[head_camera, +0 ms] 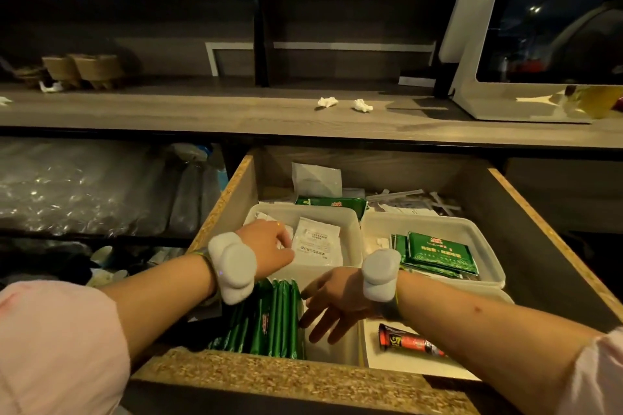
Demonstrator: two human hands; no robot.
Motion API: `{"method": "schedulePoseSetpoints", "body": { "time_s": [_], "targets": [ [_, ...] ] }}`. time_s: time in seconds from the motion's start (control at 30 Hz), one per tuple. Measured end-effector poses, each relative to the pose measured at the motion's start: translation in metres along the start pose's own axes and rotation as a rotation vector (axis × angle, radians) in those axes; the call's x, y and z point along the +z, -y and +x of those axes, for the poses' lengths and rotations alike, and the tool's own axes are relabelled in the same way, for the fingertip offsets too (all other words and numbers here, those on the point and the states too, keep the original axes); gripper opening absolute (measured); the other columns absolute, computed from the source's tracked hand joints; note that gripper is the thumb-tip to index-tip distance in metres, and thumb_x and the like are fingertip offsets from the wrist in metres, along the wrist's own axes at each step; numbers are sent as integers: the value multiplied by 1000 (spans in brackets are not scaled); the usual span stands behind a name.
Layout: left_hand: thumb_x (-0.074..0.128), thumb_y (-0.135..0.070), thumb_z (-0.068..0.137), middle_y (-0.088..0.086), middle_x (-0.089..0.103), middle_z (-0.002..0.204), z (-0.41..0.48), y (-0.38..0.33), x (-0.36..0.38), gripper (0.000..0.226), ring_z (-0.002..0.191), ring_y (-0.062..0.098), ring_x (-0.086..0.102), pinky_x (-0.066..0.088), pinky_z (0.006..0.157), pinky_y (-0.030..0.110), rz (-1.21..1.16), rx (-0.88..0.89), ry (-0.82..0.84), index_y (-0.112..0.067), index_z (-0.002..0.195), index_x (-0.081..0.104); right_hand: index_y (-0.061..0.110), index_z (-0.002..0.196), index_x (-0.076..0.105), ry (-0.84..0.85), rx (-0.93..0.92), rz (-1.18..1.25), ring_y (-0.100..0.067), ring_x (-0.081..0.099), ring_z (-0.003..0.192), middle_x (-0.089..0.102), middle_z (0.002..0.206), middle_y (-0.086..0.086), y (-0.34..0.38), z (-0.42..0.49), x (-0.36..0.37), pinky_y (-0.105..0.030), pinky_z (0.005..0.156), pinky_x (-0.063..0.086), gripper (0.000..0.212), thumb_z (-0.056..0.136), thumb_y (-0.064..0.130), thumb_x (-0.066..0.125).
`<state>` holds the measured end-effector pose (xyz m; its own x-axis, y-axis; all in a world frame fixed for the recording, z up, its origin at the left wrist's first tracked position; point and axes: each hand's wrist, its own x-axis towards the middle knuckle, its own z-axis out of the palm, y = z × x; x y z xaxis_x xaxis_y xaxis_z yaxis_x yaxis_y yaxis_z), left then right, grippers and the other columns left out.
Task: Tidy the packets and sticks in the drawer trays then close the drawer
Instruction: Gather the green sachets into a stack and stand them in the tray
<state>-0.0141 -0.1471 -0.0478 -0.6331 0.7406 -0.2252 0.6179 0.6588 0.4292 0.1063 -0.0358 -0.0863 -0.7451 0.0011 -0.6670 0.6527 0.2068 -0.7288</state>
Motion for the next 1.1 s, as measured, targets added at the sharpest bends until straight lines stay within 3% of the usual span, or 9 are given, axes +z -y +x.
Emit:
{"method": "schedulePoseSetpoints", "body": {
  "time_s": [0.17,0.27,0.43,0.6,0.7,0.83,0.93,1.03,1.1],
  "targets": [
    [51,-10,90,6,65,87,-15,-9,34,20,64,6,57,46,67,14,38,70,513,-15,78,66,-1,129,52,65,-7,42,-17,68,81,70,98,-5,-6,7,-2,-40,92,51,35,95,6,45],
    [52,-11,90,12,71,96,-6,1,36,17,53,-2,56,48,63,12,-51,97,472,-16,85,67,-1,130,52,40,-8,48,-16,67,79,68,104,-9,-11,7,-6,-33,84,54,37,94,4,45],
    [56,-27,89,-2,64,63,4,9,-27,16,43,11,51,40,40,17,-129,19,312,-20,75,59,1,128,50,8,17,77,-17,69,69,60,127,-22,-15,14,-10,-27,65,59,34,95,5,46],
    [59,-27,87,-5,55,58,-6,23,10,21,51,10,50,45,48,18,32,-98,584,-21,67,55,12,100,56,50,27,31,-19,67,71,66,98,-14,-12,17,-9,-27,62,58,12,96,9,45],
    [60,-27,87,-9,53,59,3,21,26,30,51,5,49,42,52,12,213,11,480,-24,59,49,13,89,58,54,39,5,-16,67,66,66,83,-8,-11,17,-9,-26,61,58,16,94,5,45],
    [55,-24,88,-7,52,61,9,1,9,20,56,9,47,40,52,16,76,76,316,-21,69,52,13,91,61,93,39,-27,-18,63,77,66,93,-12,-9,12,-8,-31,76,54,18,95,6,45],
    [51,-16,89,-1,61,66,-1,-17,22,15,57,12,53,45,54,21,-73,9,563,-16,82,65,-2,119,59,86,15,-47,-23,62,90,61,121,-25,-10,10,-6,-38,88,52,27,94,5,47],
    [49,-17,93,11,69,88,-7,-22,46,25,74,23,65,49,60,20,202,10,597,-4,105,68,-5,127,52,87,0,-44,-17,64,81,64,113,-20,-7,3,-15,-30,78,56,35,94,3,48],
    [46,-13,94,10,68,90,-2,-17,51,27,56,20,66,49,45,20,111,-85,656,3,107,64,4,117,59,-45,-31,-47,-16,66,75,69,104,-14,-1,-7,-35,-28,68,57,25,95,9,49]
  ]
}}
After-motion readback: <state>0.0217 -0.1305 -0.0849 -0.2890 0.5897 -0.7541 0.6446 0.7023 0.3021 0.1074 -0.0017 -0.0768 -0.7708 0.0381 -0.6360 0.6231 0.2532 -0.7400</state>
